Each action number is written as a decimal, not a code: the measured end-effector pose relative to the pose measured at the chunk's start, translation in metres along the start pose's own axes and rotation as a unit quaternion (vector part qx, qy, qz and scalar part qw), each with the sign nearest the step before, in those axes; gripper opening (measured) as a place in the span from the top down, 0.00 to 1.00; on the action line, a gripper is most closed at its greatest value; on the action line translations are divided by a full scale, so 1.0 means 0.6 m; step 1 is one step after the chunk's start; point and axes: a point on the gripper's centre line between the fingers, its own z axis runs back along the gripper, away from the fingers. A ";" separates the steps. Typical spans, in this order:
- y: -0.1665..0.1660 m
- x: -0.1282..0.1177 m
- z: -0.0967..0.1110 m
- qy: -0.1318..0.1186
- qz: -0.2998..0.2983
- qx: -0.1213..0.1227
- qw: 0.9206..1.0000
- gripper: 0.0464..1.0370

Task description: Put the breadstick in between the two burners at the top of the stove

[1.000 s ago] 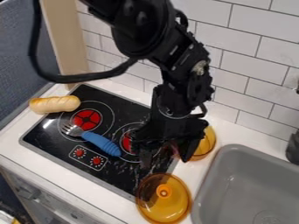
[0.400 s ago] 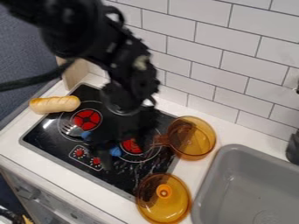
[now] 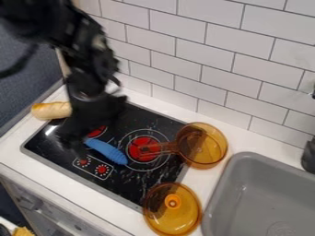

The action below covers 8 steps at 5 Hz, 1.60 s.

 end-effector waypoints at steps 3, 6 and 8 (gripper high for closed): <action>0.040 0.152 -0.044 -0.012 0.178 0.021 0.984 0.04; 0.029 0.254 -0.107 -0.015 0.293 0.036 0.955 0.04; 0.020 0.294 -0.139 -0.038 0.333 0.043 0.941 0.04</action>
